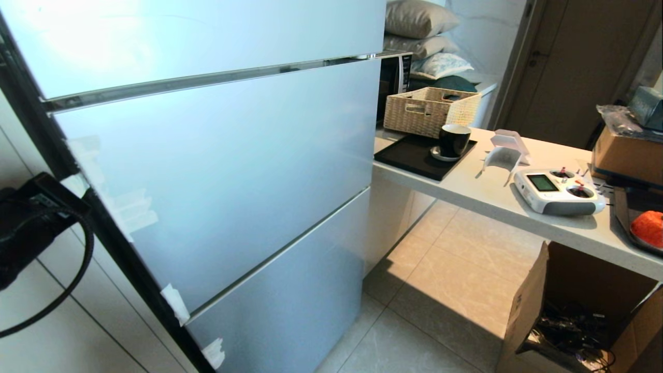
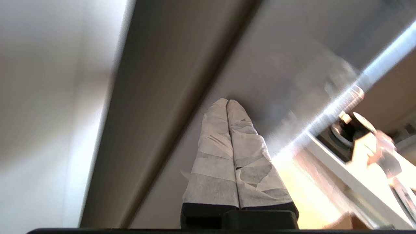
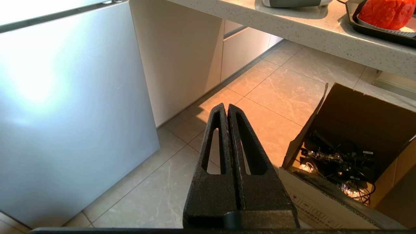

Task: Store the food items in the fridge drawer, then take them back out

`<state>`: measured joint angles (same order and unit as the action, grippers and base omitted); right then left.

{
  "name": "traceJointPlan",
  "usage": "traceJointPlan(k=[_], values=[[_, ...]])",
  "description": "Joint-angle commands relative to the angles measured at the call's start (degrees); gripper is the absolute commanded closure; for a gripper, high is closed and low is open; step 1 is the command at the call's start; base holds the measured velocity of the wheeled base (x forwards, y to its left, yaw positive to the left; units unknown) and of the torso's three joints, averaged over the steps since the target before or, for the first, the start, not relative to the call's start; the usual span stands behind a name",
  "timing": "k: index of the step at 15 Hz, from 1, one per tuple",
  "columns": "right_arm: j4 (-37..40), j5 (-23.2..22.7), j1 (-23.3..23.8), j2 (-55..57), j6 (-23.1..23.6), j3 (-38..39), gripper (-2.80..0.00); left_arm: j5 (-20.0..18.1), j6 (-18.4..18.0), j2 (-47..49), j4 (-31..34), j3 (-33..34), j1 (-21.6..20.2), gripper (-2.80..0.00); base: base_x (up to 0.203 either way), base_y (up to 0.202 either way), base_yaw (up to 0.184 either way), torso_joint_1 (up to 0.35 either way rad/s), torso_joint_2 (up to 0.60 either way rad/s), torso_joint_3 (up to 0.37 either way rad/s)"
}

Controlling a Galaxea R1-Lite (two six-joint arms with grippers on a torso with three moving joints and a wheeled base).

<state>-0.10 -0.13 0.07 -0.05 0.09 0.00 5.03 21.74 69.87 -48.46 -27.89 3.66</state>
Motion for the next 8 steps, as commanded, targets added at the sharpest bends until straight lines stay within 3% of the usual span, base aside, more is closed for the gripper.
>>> traceJointPlan(k=[1, 8], values=[[0.01, -0.04, 0.00, 0.05, 0.06, 0.00, 0.00, -0.28, 0.07, -1.40, -0.28, 1.40, 0.21, 0.00, 0.000, 0.000, 0.000, 0.000, 0.00, 0.000], [0.01, -0.04, 0.01, 0.05, 0.00, 0.00, 0.00, -2.92, 0.06, -2.39, -0.14, 2.75, 1.54, 0.00, 0.000, 0.000, 0.000, 0.000, 0.00, 0.000]])
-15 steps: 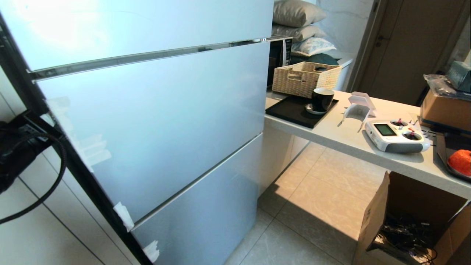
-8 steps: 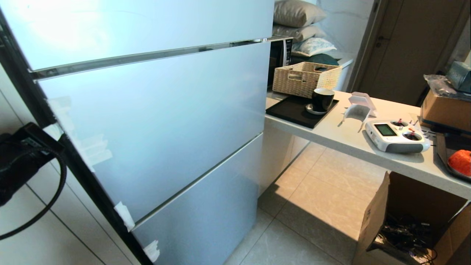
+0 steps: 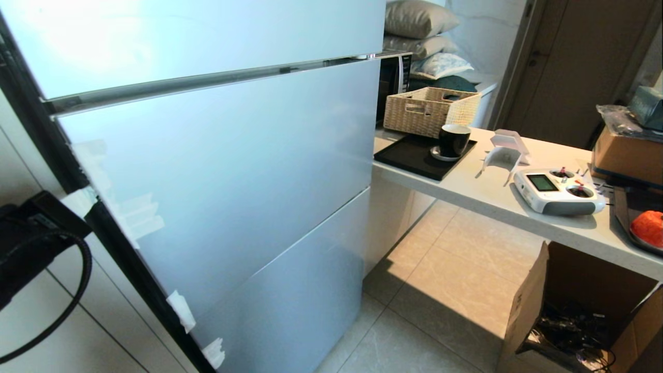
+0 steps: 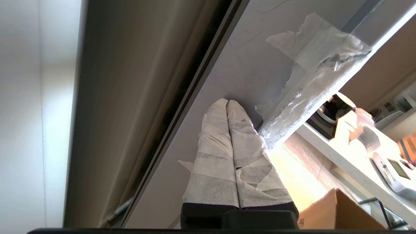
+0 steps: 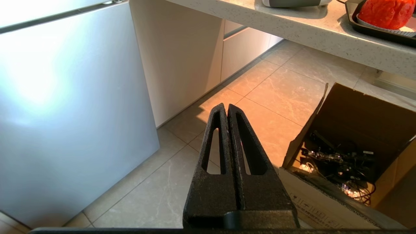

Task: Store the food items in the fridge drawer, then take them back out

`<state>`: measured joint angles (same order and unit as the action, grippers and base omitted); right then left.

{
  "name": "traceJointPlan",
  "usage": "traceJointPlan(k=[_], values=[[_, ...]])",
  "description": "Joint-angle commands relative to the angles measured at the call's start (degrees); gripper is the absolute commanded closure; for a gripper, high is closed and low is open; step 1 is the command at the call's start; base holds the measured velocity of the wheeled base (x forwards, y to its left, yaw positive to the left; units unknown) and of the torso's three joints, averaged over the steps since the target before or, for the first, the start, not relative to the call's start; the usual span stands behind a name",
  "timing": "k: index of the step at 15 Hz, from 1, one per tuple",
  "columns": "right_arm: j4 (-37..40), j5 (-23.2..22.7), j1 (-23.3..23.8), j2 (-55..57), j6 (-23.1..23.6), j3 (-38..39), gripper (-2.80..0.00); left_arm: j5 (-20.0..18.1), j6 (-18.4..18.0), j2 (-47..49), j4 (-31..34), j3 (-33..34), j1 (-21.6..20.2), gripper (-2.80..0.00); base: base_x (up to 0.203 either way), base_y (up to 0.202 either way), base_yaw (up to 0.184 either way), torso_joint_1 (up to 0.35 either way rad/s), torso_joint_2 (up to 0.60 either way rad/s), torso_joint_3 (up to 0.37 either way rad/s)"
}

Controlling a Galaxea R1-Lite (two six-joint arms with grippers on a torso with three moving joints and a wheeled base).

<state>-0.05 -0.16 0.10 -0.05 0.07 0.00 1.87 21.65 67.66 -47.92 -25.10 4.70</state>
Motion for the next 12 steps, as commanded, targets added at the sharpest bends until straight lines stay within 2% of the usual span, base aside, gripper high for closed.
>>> traceJointPlan(k=[1, 4, 7, 10, 12], values=[[-0.04, -0.02, -0.01, 0.05, 0.03, 0.00, 0.00, 0.24, 0.14, -0.11, -0.68, -0.04, 0.89, 0.00, 0.000, 0.000, 0.000, 0.000, 0.00, 0.000], [-0.04, -0.02, -0.01, 0.05, 0.10, 0.00, 0.00, 0.16, 0.14, -0.34, -0.68, 0.48, 1.30, 0.00, 0.000, 0.000, 0.000, 0.000, 0.00, 0.000], [-0.04, -0.02, -0.01, 0.05, 0.02, 0.00, 0.00, -2.03, 0.23, -2.19, -0.68, 1.73, 4.46, 0.00, 0.000, 0.000, 0.000, 0.000, 0.00, 0.000], [-0.04, -0.02, -0.01, 0.05, 0.01, 0.00, 0.00, -7.16, 0.21, -6.00, -0.61, 3.78, 7.84, 0.00, 0.000, 0.000, 0.000, 0.000, 0.00, 0.000], [-0.04, -0.02, -0.10, 0.05, 0.01, 0.00, 0.00, -12.15, 0.50, -10.04, -0.62, 6.15, 10.71, 0.00, 0.000, 0.000, 0.000, 0.000, 0.00, 0.000]])
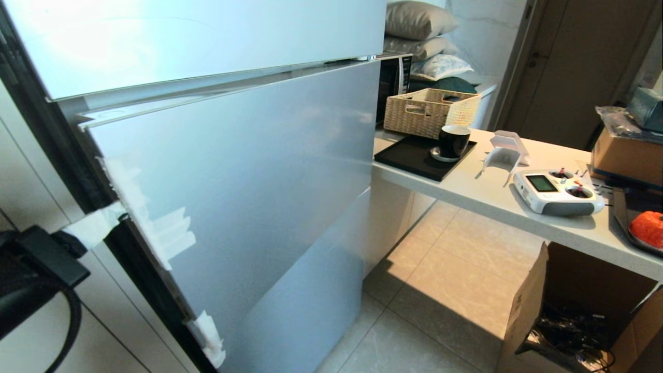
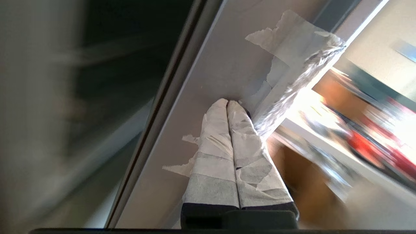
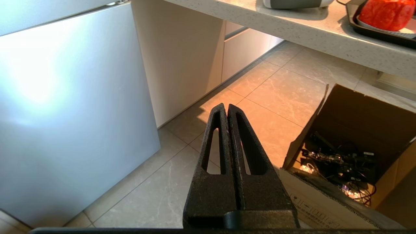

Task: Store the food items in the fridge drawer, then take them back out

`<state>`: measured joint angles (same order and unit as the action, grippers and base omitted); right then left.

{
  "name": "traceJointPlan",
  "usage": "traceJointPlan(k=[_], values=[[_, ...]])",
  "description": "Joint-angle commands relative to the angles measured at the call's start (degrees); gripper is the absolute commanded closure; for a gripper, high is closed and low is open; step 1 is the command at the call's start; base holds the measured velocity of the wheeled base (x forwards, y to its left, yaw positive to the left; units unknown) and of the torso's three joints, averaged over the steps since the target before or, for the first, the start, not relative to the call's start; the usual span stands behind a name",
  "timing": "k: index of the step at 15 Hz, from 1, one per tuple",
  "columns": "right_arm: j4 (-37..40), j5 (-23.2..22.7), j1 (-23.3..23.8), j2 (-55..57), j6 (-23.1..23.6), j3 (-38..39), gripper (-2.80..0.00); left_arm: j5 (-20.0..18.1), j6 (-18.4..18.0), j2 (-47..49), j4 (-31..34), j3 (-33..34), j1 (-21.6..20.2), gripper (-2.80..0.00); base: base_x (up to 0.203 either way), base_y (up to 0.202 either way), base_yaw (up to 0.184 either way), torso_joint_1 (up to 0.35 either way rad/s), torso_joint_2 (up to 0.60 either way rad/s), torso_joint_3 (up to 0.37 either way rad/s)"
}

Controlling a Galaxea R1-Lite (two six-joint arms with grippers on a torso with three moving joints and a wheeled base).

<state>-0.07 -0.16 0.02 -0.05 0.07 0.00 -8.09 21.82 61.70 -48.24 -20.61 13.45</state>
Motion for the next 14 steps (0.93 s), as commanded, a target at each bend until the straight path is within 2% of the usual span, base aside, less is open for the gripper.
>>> traceJointPlan(k=[1, 3, 4, 6, 8, 9, 11, 12, 13, 14], values=[[-0.01, -0.02, 0.06, 0.05, 0.02, 0.00, 0.00, -5.30, 1.42, -6.86, -0.31, 2.86, 3.29, 0.00, 0.000, 0.000, 0.000, 0.000, 0.00, 0.000], [-0.01, -0.02, 0.03, 0.05, 0.08, 0.00, 0.00, -12.30, 7.30, -13.55, -0.05, 4.61, 4.58, 0.00, 0.000, 0.000, 0.000, 0.015, 0.00, -0.001], [-0.01, -0.02, 0.06, 0.05, 0.03, 0.00, 0.00, -13.98, 10.50, -16.30, 1.08, 4.97, 4.78, 0.00, 0.000, 0.000, 0.000, 0.000, 0.00, 0.000], [-0.01, -0.02, 0.06, 0.05, 0.01, 0.00, 0.00, -14.95, 12.63, -19.67, 7.26, 4.94, 4.30, 0.00, 0.000, 0.000, 0.000, 0.000, 0.00, 0.000], [-0.01, -0.02, -0.02, 0.05, 0.02, 0.00, 0.00, -12.37, 11.73, -22.55, 12.50, 3.37, 3.43, 0.00, 0.000, 0.000, 0.000, 0.000, 0.00, 0.000], [-0.01, -0.02, 0.06, 0.05, 0.05, 0.00, 0.00, -10.18, 8.20, -23.57, 16.64, 2.28, 2.71, 0.00, 0.000, 0.000, 0.000, 0.000, 0.00, 0.000], [-0.01, -0.02, -0.02, 0.05, 0.01, 0.00, 0.00, -4.49, -7.41, -26.66, 25.19, 1.58, 0.85, 0.00, 0.000, 0.000, 0.000, 0.000, 0.00, 0.000], [-0.01, -0.02, 0.06, 0.05, 0.01, 0.00, 0.00, 0.72, -14.55, -30.26, 30.61, 1.56, -0.12, 0.00, 0.000, 0.000, 0.000, 0.000, 0.00, 0.000], [-0.01, -0.02, 0.05, 0.05, 0.01, 0.00, 0.00, 4.60, -19.10, -34.93, 35.63, 1.35, -0.70, 0.00, 0.000, 0.000, 0.000, 0.000, 0.00, 0.000], [-0.01, -0.02, 0.06, 0.05, 0.10, 0.00, 0.00, 6.83, -21.96, -39.36, 39.99, 0.94, -1.66, 0.00, 0.000, 0.000, 0.000, 0.000, 0.00, 0.000]])
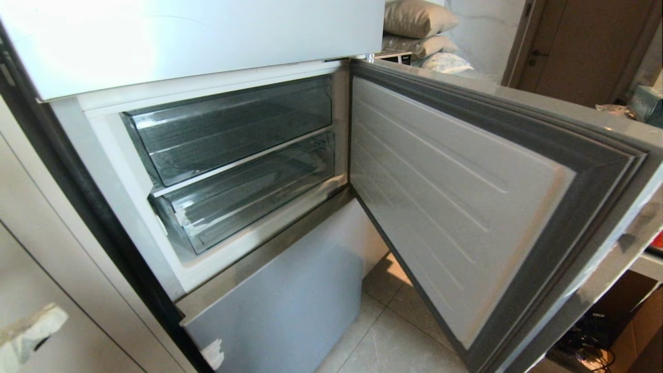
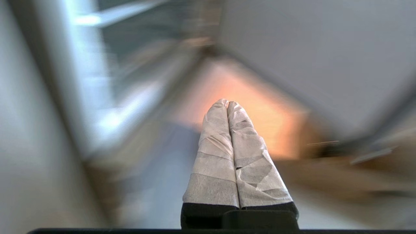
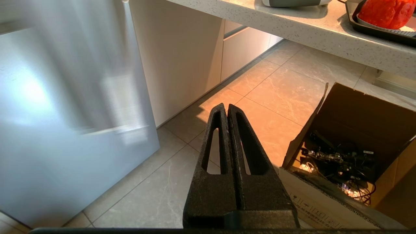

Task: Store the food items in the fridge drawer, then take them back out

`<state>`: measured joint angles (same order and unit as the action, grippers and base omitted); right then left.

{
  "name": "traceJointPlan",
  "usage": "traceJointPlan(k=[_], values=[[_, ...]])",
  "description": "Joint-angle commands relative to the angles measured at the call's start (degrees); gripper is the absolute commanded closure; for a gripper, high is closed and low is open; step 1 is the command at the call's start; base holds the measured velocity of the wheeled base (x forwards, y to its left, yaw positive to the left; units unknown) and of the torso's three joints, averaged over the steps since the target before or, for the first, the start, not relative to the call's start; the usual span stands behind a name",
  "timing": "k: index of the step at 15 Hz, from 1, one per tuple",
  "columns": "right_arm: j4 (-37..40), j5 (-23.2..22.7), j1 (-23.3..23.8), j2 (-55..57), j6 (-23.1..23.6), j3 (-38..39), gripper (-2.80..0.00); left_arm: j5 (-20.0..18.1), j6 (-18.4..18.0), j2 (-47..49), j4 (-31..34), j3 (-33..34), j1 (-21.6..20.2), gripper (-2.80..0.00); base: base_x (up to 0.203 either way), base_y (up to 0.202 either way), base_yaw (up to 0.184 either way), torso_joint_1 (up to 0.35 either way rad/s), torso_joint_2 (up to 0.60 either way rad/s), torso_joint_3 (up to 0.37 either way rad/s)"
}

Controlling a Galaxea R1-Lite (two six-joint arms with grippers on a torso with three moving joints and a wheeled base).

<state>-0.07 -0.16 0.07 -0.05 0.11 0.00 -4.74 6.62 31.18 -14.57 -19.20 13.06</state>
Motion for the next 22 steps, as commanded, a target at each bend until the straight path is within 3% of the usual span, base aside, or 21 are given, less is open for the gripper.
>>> traceJointPlan(k=[1, 3, 4, 7, 9, 10, 11, 12, 13, 14, 15, 19, 20, 22], values=[[-0.01, -0.02, 0.01, 0.05, 0.02, 0.00, 0.00, 5.54, -9.08, -12.71, 10.26, -0.72, -3.30, 0.00, 0.000, 0.000, 0.000, 0.000, 0.00, 0.000], [-0.01, -0.02, -0.05, 0.05, -0.02, 0.00, 0.00, 12.52, -11.35, -14.88, 12.51, -0.76, -6.22, 0.00, 0.000, 0.000, 0.000, 0.000, 0.00, 0.000], [-0.01, -0.02, -0.06, 0.05, -0.02, 0.00, 0.00, 13.59, -11.84, -14.81, 13.46, -0.36, -7.30, 0.00, 0.000, 0.000, 0.000, 0.000, 0.00, 0.000], [-0.01, -0.02, 0.01, 0.05, -0.02, 0.00, 0.00, 13.58, -15.18, -13.79, 20.25, 1.49, -10.30, 0.00, 0.000, 0.000, 0.000, 0.000, 0.00, 0.000], [-0.01, -0.02, -0.07, 0.05, -0.02, 0.00, 0.00, 13.90, -15.91, -15.05, 19.97, 5.39, -15.76, 0.00, 0.000, 0.000, 0.000, 0.000, 0.00, 0.000], [-0.01, -0.02, 0.01, 0.05, -0.02, 0.00, 0.00, 14.14, -16.32, -15.37, 18.44, 9.74, -16.23, 0.00, 0.000, 0.000, 0.000, 0.000, 0.00, 0.000], [-0.01, -0.02, -0.06, 0.05, -0.02, 0.00, 0.00, 13.71, -16.48, -15.59, 15.67, 14.51, -16.12, 0.00, 0.000, 0.000, 0.000, 0.000, 0.00, 0.000], [-0.01, -0.02, 0.01, 0.05, -0.02, 0.00, 0.00, 9.61, -16.45, -16.15, 13.93, 17.63, -15.48, 0.00, 0.000, 0.000, 0.000, 0.000, 0.00, 0.000], [-0.01, -0.02, -0.07, 0.05, 0.00, 0.00, 0.00, 2.83, -16.35, -17.00, 13.79, 18.45, -14.53, 0.00, 0.000, 0.000, 0.000, 0.000, 0.00, 0.000], [-0.01, -0.02, -0.07, 0.05, 0.07, 0.00, 0.00, -0.10, -16.27, -17.82, 14.69, 18.60, -12.83, 0.00, 0.000, 0.000, 0.000, 0.000, 0.00, 0.000], [-0.01, -0.02, -0.06, 0.05, 0.02, 0.00, 0.00, 0.69, -16.09, -19.19, 15.49, 18.70, -11.42, 0.00, 0.000, 0.000, 0.000, 0.000, 0.00, 0.000], [-0.01, -0.02, -0.06, 0.05, -0.02, 0.00, 0.00, 0.90, -18.43, -31.01, 15.33, 18.88, -12.26, 0.00, 0.000, 0.000, 0.000, 0.000, 0.00, 0.000], [-0.01, -0.02, -0.07, 0.05, -0.02, 0.00, 0.00, 1.22, -17.26, -31.26, 14.77, 19.10, -12.39, 0.00, 0.000, 0.000, 0.000, 0.000, 0.00, 0.000], [-0.01, -0.02, 0.01, 0.05, -0.02, 0.00, 0.00, 4.71, -10.35, -31.11, 14.82, 19.13, -12.44, 0.00, 0.000, 0.000, 0.000, 0.000, 0.00, 0.000]])
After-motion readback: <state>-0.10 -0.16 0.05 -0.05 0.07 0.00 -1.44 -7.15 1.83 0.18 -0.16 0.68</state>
